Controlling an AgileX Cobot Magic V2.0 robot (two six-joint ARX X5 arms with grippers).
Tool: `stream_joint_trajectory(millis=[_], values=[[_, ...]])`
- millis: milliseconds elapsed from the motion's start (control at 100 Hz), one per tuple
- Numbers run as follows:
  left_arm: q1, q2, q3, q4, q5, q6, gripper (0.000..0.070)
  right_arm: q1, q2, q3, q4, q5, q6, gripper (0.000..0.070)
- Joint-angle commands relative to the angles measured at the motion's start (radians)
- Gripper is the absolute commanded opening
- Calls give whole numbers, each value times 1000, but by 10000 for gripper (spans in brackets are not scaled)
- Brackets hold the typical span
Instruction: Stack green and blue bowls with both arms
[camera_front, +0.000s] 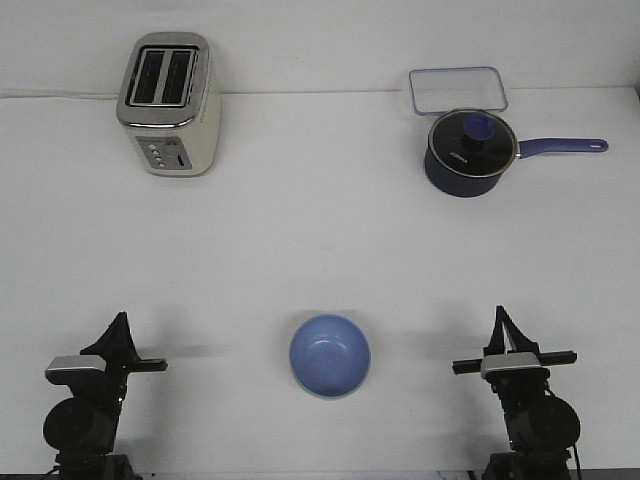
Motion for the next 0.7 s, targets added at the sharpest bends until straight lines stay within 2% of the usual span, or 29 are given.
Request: stream_joint_trajectory(millis=[0, 260, 690], values=[[0, -1, -19, 16, -2, -9, 14, -9, 0, -20, 18, -10, -22, 3], [0, -1, -19, 16, -2, -9, 15, -12, 0, -46, 76, -32, 11, 3], [0, -1, -19, 16, -2, -9, 15, -10, 0, -46, 76, -31, 10, 3]])
